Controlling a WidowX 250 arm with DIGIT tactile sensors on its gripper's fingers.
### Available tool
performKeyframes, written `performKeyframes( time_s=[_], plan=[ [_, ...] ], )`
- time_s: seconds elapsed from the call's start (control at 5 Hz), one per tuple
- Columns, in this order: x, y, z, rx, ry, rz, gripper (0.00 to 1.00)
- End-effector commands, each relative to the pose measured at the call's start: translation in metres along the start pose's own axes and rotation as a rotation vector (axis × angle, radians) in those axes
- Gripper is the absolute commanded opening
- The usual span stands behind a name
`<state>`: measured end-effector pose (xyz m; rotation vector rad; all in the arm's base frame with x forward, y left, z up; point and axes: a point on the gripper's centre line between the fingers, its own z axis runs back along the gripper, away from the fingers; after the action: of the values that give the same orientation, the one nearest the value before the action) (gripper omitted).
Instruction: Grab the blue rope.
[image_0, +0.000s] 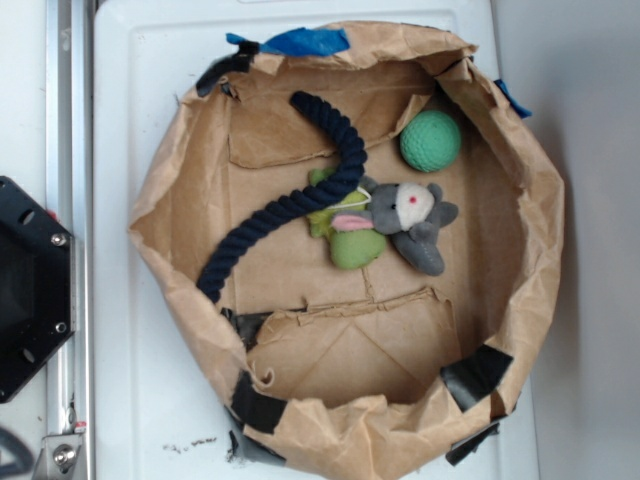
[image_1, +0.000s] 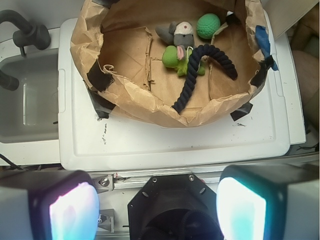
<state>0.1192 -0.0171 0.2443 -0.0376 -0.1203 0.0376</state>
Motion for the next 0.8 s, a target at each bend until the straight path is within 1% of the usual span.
performKeyframes(
  time_s=[0.0,0.2,0.4,0.6],
  plan=[
    [0.0,0.0,0.0,0.0,0.0,0.0,1.0],
    [0.035,-0.001,-0.003,-0.022,-0.03,-0.012,1.0],
    [0.058,0.004,-0.015,-0.008,-0.048,-0.057,1.0],
    [0.068,0.013,-0.033,-0.006,-0.041,-0.07,1.0]
  ],
)
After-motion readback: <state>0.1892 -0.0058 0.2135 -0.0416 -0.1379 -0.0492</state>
